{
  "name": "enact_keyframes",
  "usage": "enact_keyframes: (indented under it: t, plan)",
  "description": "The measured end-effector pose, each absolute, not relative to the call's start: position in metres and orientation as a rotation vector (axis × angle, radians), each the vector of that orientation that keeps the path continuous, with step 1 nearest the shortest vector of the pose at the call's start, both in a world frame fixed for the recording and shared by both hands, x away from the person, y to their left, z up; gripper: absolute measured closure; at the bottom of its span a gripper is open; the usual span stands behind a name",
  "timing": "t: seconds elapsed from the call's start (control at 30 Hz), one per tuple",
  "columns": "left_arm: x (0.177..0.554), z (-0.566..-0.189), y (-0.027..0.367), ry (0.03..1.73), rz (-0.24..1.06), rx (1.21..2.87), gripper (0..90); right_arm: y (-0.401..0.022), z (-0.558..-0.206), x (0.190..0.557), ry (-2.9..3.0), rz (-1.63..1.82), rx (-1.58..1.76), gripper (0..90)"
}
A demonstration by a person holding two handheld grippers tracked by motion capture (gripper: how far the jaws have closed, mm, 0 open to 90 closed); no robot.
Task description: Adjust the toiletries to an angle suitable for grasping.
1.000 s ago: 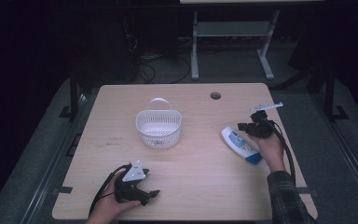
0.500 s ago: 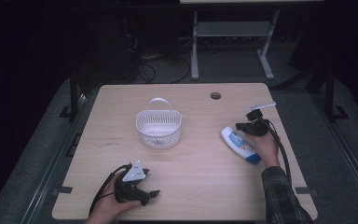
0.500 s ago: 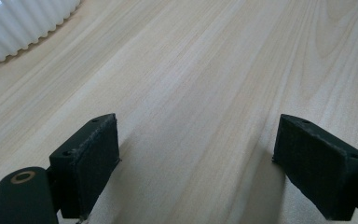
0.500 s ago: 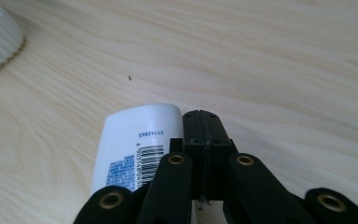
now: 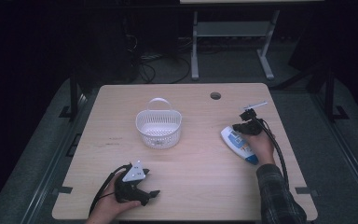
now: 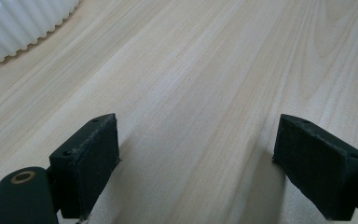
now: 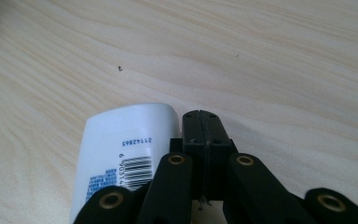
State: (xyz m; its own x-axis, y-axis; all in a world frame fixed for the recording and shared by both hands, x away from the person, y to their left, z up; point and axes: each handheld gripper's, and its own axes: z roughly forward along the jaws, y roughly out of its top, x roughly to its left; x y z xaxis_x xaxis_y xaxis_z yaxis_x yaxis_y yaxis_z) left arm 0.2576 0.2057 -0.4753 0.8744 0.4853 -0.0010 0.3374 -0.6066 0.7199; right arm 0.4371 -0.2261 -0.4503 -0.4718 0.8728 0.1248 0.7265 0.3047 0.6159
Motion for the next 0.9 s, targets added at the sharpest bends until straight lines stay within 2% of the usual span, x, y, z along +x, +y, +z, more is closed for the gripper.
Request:
enact_keyframes:
  t: [0.9]
  plan:
    - [0.258,-0.475,0.205,0.591,0.249,2.273,13.1,-0.201,-0.444,0.423,2.462,1.009,1.352,89.8]
